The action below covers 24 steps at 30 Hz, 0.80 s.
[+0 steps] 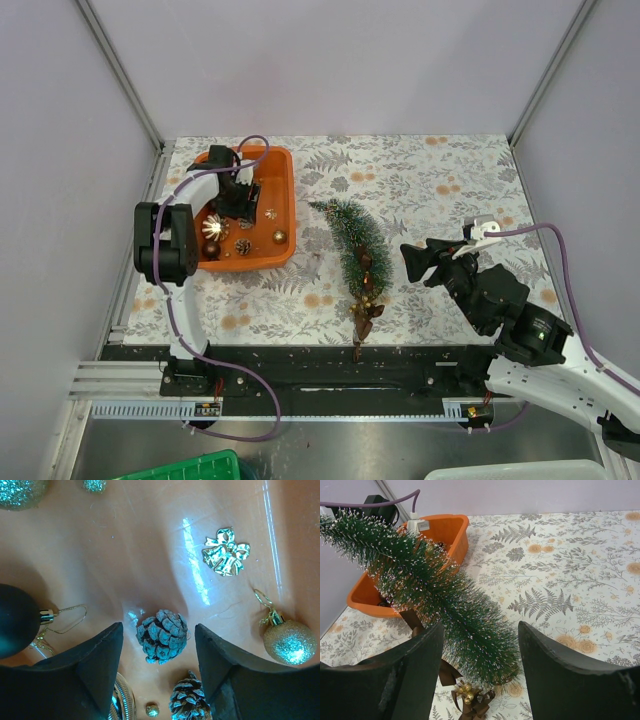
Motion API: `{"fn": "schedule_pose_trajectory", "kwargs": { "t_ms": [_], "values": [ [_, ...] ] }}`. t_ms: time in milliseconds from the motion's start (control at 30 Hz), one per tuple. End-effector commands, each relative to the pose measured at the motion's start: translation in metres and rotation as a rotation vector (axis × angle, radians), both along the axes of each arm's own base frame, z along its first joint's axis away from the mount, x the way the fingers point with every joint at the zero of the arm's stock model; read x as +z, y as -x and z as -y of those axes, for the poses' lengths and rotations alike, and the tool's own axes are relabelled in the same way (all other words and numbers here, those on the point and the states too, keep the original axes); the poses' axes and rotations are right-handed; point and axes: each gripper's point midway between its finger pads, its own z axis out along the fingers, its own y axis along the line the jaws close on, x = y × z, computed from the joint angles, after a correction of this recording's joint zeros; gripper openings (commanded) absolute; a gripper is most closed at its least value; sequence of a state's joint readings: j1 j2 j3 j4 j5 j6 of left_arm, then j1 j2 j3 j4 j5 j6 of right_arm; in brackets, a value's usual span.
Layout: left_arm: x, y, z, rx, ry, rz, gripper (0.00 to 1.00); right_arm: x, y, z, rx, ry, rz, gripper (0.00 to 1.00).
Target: Decorate the small christmas tree
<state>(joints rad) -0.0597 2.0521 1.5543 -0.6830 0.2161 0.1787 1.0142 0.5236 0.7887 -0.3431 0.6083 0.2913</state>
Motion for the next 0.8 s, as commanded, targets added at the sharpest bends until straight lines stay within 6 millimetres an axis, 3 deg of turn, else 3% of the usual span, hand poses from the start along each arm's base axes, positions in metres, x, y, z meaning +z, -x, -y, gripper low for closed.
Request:
{"fn": "schedule_pose_trajectory", "kwargs": {
  "t_ms": [0, 133, 367, 500, 767],
  "values": [
    [0.022, 0.000, 0.001, -0.018, 0.014, 0.048, 0.60, 0.001, -0.002, 0.001, -0.014, -0.026, -0.002, 0.69],
    [0.025, 0.002, 0.004, -0.018, 0.027, 0.043, 0.48, 0.001, -0.001, 0.001, -0.015, -0.031, -0.002, 0.69],
    [0.046, 0.004, 0.006, -0.037, 0.040, 0.069, 0.13, 0.001, -0.001, 0.000, -0.013, -0.030, -0.003, 0.69],
    [0.080, 0.004, 0.014, -0.060, 0.083, 0.106, 0.05, 0.004, -0.001, 0.000, -0.011, -0.030, 0.004, 0.69],
    [0.179, 0.015, 0.037, -0.118, 0.217, 0.228, 0.02, 0.011, -0.001, 0.000, -0.003, -0.033, 0.019, 0.69]
  ]
}}
